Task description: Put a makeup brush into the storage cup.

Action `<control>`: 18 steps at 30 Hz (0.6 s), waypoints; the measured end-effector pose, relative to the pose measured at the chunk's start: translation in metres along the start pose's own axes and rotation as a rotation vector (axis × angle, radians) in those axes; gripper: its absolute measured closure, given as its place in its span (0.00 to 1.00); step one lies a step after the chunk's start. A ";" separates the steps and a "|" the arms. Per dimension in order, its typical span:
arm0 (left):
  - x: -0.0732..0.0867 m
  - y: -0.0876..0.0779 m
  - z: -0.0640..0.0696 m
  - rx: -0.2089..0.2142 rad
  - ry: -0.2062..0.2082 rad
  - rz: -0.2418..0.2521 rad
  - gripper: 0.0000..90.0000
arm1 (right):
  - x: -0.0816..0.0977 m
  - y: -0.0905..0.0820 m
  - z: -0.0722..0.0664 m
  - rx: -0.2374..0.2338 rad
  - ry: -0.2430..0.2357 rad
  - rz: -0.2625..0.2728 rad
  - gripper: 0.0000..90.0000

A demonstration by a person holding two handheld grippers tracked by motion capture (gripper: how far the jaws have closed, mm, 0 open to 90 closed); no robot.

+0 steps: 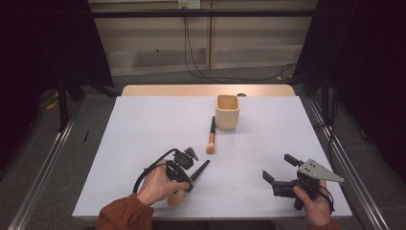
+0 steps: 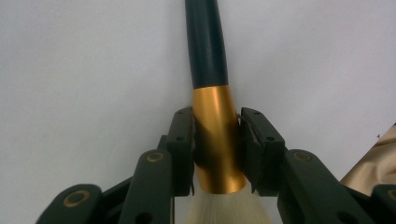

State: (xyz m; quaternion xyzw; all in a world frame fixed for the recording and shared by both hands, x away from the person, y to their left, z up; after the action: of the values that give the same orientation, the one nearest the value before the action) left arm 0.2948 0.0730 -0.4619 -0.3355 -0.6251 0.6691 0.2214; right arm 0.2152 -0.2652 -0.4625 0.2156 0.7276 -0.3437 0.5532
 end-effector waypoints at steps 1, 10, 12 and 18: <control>0.001 0.000 -0.002 -0.001 -0.001 0.004 0.74 | 0.000 0.000 0.000 0.000 -0.001 0.000 0.00; 0.012 -0.007 -0.017 0.047 -0.049 0.062 0.74 | 0.000 0.001 0.000 -0.002 0.001 0.001 0.00; 0.014 -0.011 -0.019 0.057 -0.074 0.109 0.74 | 0.000 0.001 0.000 -0.002 0.001 0.001 0.00; 0.018 -0.015 -0.024 0.083 -0.093 0.165 0.74 | 0.000 0.001 0.000 -0.002 0.003 0.003 0.00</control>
State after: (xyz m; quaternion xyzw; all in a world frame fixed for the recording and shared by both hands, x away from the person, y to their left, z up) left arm 0.2980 0.1045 -0.4502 -0.3451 -0.5765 0.7253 0.1500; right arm 0.2158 -0.2648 -0.4627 0.2167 0.7284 -0.3418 0.5528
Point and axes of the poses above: each handheld gripper's, and its own axes: y roughly forward along the jaws, x roughly out of its underside, z roughly to its right, the point moved 2 cm from there along y, roughly forward along the jaws, and after that the axes turned 13 degrees about -x, right-handed, at the moved point
